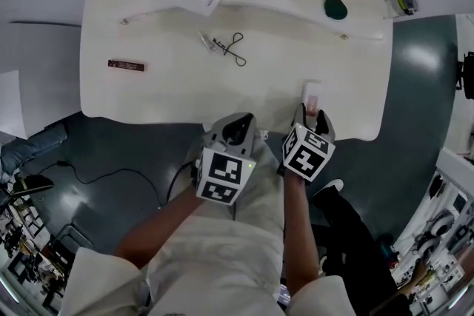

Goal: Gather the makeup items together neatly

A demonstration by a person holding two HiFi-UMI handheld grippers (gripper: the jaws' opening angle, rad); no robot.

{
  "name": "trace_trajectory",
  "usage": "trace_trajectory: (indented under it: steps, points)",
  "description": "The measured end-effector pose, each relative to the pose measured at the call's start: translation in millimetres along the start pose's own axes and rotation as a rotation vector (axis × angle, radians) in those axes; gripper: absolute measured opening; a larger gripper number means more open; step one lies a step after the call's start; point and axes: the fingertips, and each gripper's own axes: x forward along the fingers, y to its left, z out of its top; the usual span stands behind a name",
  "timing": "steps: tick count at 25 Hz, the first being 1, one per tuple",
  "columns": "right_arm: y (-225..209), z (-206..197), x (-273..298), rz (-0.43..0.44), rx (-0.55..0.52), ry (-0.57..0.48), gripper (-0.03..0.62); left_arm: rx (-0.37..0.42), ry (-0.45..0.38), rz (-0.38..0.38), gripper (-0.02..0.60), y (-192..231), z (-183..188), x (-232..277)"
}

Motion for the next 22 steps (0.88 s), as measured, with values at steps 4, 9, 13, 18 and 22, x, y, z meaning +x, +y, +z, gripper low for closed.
trace_trajectory:
  steps: [4, 9, 13, 18, 22]
  points:
    - [0, 0, 5, -0.01, 0.002, -0.002, 0.207, -0.002, -0.001, 0.002, 0.005, 3, -1, 0]
    - [-3, 5, 7, -0.019, 0.011, -0.013, 0.207, -0.003, 0.0, -0.001, 0.005, 2, -1, -2]
    - [-2, 13, 12, -0.018, 0.015, -0.022, 0.207, -0.001, 0.001, -0.004, 0.005, 0, -4, -1]
    - [0, 19, 18, -0.011, 0.014, -0.02, 0.207, 0.002, 0.002, -0.006, 0.005, -2, -4, -1]
    - [3, 20, 22, -0.004, -0.003, -0.01, 0.21, -0.002, 0.001, -0.002, 0.005, 0, -3, -1]
